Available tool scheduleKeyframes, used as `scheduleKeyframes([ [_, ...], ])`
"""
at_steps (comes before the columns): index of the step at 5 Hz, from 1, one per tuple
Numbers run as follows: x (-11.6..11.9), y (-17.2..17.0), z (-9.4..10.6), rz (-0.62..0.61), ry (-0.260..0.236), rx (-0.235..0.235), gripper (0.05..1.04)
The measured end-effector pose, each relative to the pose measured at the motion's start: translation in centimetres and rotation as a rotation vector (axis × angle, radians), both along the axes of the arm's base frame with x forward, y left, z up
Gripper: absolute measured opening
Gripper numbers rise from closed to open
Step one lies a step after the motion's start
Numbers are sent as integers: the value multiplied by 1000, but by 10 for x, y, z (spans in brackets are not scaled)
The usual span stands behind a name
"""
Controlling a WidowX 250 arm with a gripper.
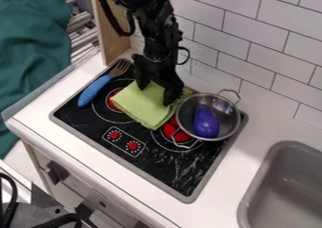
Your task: Move the green towel to the lower side of the stove.
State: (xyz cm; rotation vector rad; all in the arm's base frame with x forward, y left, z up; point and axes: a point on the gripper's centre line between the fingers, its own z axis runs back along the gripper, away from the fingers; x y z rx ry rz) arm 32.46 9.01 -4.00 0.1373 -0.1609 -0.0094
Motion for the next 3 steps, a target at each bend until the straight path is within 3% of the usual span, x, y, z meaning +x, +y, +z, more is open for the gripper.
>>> scheduleKeyframes([
  [1,-15,-3,0,45,83,-12,1006],
  [2,-38,-8,4,45,196,7,1006],
  [3,-62,-11,7,64,242,12,1005],
])
